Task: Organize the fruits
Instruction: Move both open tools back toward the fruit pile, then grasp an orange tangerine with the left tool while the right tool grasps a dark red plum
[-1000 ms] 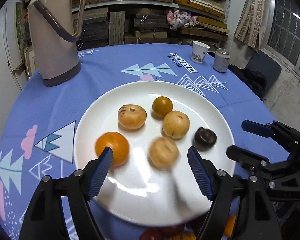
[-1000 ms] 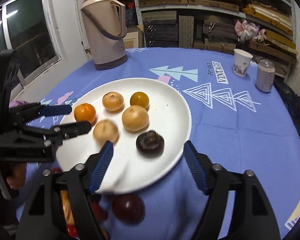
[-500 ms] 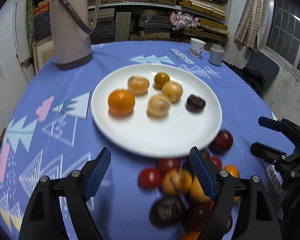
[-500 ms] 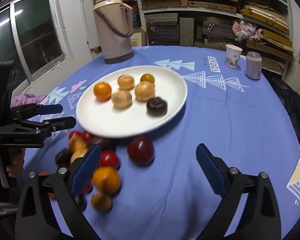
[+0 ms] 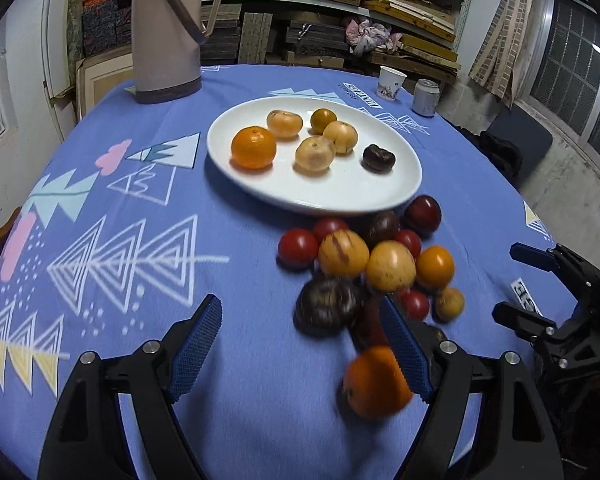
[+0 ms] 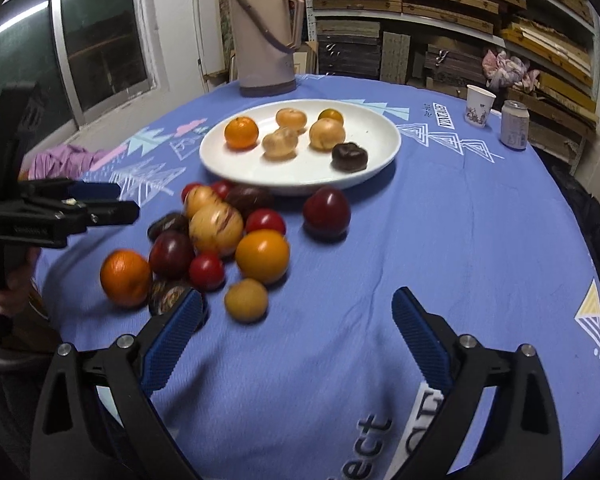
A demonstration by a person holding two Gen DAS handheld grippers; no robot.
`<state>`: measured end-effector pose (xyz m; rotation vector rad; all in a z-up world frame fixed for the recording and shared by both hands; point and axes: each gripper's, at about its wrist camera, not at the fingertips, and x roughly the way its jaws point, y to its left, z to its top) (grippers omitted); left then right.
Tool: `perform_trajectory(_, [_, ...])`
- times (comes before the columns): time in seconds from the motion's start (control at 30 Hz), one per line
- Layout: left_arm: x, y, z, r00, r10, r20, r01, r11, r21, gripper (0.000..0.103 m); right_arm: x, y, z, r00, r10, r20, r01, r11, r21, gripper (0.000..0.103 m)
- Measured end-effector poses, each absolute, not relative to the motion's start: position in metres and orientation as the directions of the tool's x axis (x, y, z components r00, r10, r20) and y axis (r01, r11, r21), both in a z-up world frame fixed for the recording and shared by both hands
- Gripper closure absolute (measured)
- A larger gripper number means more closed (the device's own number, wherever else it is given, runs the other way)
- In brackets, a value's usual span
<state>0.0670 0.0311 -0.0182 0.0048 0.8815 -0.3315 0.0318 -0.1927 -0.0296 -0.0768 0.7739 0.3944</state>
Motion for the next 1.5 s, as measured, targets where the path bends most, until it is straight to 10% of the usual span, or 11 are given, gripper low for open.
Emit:
perform_trajectory(0.63, [0.043,0.005,-0.040,0.493,-0.330,-0.805,0.396,0.909,-0.131,0.022,0.032,-0.177,-0.045,0.609,0.332,-0.720,-0.412,0.909,0.071,0.021])
perform_trajectory(0.9, [0.047,0.014,-0.053,0.411,-0.427,-0.805,0.405,0.877,-0.258,0.060,0.033,-0.175,-0.048,0.601,0.333,-0.726,-0.414,0.907,0.074,0.021])
perform_trajectory(1.5, [0.050,0.006,-0.057,0.429,-0.411,-0.805,0.425,0.877,-0.221,0.060,0.124,-0.187,-0.039,0.600,0.255,-0.758,-0.305,0.949,0.077,0.043])
